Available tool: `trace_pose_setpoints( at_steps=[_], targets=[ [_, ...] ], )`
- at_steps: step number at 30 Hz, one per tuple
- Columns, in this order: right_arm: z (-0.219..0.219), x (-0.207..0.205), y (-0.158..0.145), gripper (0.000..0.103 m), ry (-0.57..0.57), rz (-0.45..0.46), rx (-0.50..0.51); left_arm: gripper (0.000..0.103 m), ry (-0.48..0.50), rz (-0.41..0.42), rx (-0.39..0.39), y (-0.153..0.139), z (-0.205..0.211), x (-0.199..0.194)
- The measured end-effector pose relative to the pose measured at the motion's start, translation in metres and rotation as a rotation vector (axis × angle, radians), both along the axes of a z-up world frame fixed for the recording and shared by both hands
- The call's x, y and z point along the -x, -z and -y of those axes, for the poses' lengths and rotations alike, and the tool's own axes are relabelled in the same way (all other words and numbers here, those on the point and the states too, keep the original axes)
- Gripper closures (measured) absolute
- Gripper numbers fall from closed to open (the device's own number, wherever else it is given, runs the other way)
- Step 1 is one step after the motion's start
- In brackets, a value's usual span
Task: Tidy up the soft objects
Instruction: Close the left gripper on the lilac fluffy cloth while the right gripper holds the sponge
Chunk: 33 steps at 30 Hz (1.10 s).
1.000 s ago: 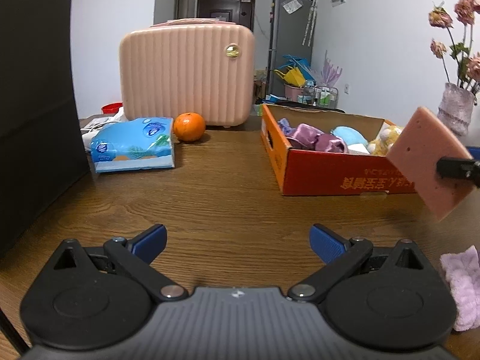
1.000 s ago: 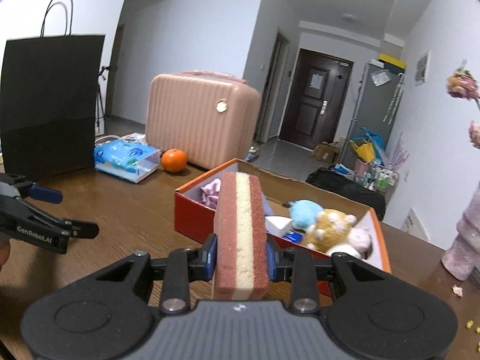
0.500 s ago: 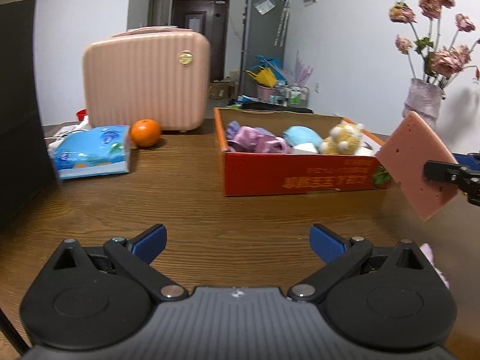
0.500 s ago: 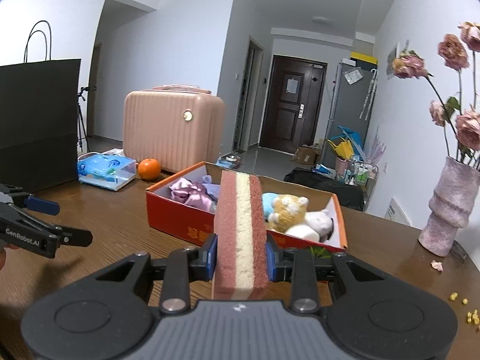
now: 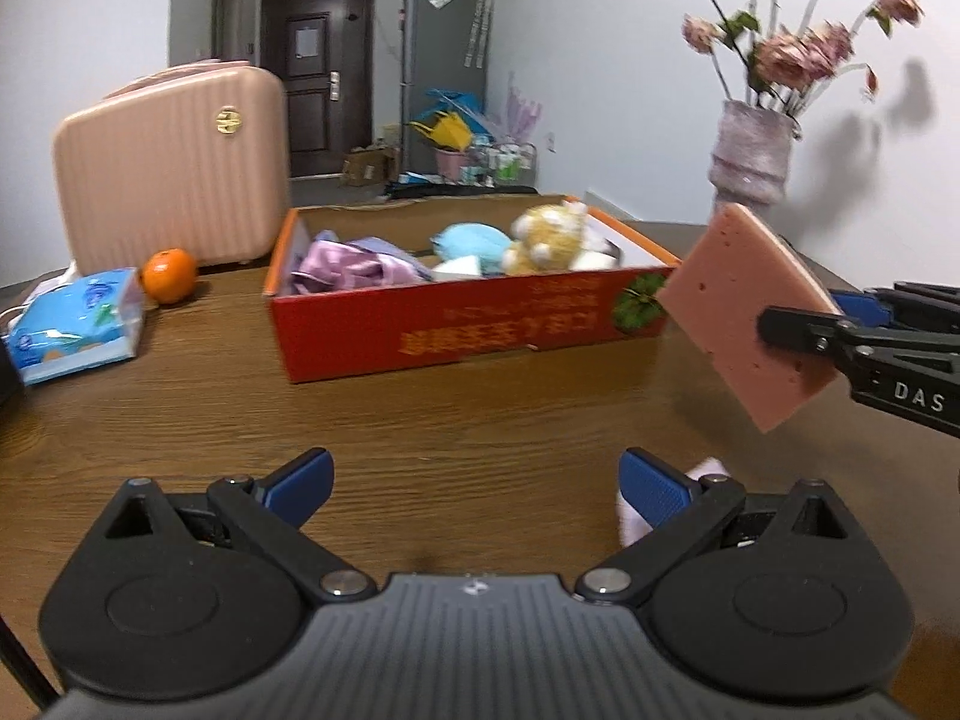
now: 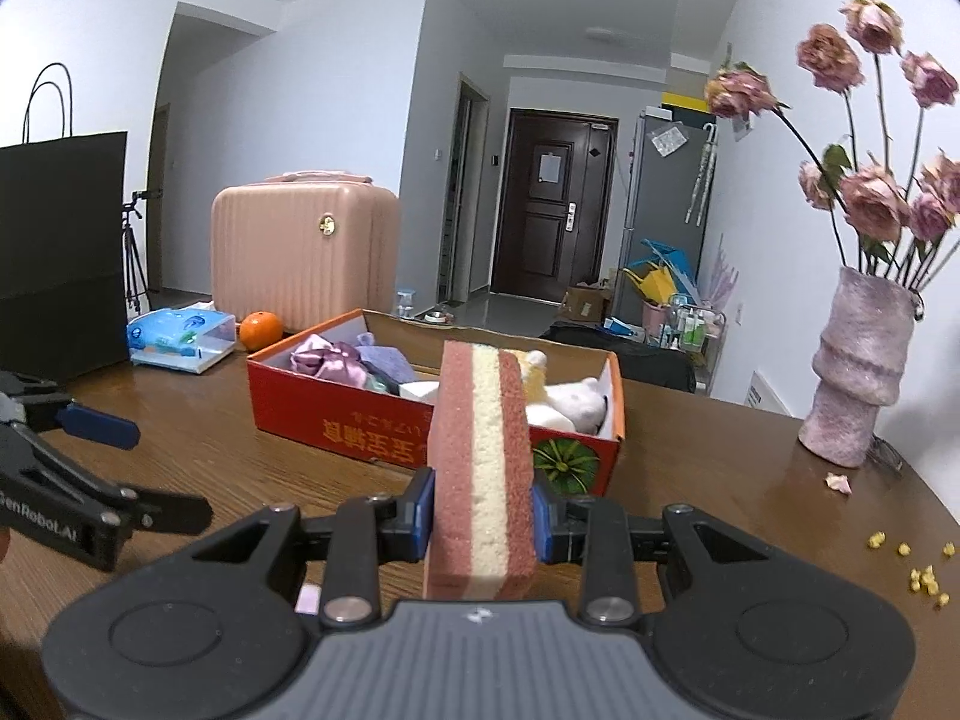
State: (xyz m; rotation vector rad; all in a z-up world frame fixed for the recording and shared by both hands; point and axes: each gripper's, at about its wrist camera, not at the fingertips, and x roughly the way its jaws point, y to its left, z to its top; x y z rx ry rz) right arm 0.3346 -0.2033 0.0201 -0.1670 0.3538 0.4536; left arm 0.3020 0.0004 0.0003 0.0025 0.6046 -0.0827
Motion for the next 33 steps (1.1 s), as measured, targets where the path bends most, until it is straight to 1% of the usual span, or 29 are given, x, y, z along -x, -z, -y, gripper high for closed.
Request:
trace_pose_setpoints(
  at_steps=[10, 19, 24, 25, 26, 27, 29, 31, 32, 33],
  targets=[
    [0.026, 0.007, 0.013, 0.072, 0.022, -0.006, -0.024, 0.0, 0.074, -0.064, 0.002, 0.011, 0.043, -0.005],
    [0.049, 0.014, 0.026, 0.072, 0.05, -0.017, -0.03, 0.0, 0.104, -0.109, -0.034, 0.026, 0.076, -0.01],
    [0.058, 0.019, 0.028, 0.072, 0.064, -0.01, -0.028, 0.001, 0.103, -0.116, -0.051, 0.033, 0.087, -0.013],
    [0.06, 0.02, 0.029, 0.072, 0.066, -0.01, -0.027, 0.006, 0.102, -0.119, -0.052, 0.034, 0.089, -0.013],
    [0.06, 0.02, 0.029, 0.072, 0.066, -0.011, -0.028, 0.016, 0.104, -0.124, -0.052, 0.036, 0.091, -0.014],
    [0.061, 0.02, 0.029, 0.072, 0.065, -0.011, -0.029, 0.022, 0.106, -0.132, -0.051, 0.037, 0.092, -0.015],
    [0.062, 0.021, 0.029, 0.072, 0.064, -0.01, -0.033, 0.055, 0.124, -0.156, -0.036, 0.04, 0.093, -0.017],
    [0.062, 0.022, 0.028, 0.072, 0.059, -0.006, -0.035, 0.059, 0.13, -0.155, -0.02, 0.04, 0.091, -0.017],
    [0.061, 0.022, 0.027, 0.072, 0.057, -0.004, -0.034, 0.066, 0.131, -0.143, -0.019, 0.038, 0.091, -0.016],
    [0.06, 0.021, 0.027, 0.072, 0.055, -0.003, -0.032, 0.07, 0.132, -0.135, -0.014, 0.036, 0.089, -0.016]
  ],
)
